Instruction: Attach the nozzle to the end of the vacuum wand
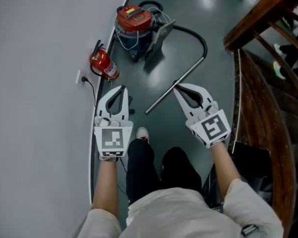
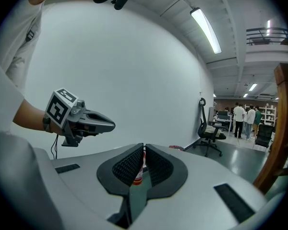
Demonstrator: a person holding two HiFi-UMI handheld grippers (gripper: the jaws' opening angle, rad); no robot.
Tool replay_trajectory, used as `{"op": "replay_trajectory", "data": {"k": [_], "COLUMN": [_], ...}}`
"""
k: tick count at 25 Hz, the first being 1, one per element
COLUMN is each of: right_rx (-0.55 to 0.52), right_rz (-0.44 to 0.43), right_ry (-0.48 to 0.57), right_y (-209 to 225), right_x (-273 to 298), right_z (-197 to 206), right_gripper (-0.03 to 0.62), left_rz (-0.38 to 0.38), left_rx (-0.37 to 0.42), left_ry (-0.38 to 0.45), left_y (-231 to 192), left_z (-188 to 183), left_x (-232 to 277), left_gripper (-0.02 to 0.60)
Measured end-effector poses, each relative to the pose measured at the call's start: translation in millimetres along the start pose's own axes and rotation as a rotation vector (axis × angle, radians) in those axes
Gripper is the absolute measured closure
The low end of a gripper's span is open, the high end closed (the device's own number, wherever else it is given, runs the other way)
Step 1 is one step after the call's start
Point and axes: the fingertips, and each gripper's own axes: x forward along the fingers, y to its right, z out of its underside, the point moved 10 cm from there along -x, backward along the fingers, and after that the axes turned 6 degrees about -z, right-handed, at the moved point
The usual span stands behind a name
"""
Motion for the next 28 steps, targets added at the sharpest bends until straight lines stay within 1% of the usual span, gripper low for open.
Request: {"op": "replay_trajectory", "data": {"k": [6, 12, 16, 19, 23, 28], "right_rx": [0.002, 0.039, 0.051, 0.041, 0.024, 0.024], "right_rz": [0.007, 0.045, 0.037, 0.031, 0.028, 0.017], "right_ry": [0.023, 0.042, 0.032, 0.034, 0.037, 0.038], "right_y": [-1, -7, -7, -2, 3, 4], "right_x": [11, 27, 43, 57, 78, 98], "right_z": [46, 104, 148, 180, 226, 274], "right_gripper": [0.565, 0.565, 0.565, 0.565, 0.565, 0.565], "left_rz": [0.011, 0.017, 0.022, 0.024, 0.035, 0.055], "left_rx": [-0.007, -0.021, -0.006, 0.008, 0.015, -0.012], "left_ry": [-0.010, -0.014, -0.027, -0.010, -0.006, -0.022], "left_y": [17, 32, 35, 37, 42, 48], "left_z": [47, 98, 134, 158, 203, 255], "left_x": [13, 26, 34, 45, 65, 87], "left_gripper": [0.583, 0.583, 0.583, 0.583, 0.583, 0.583]}}
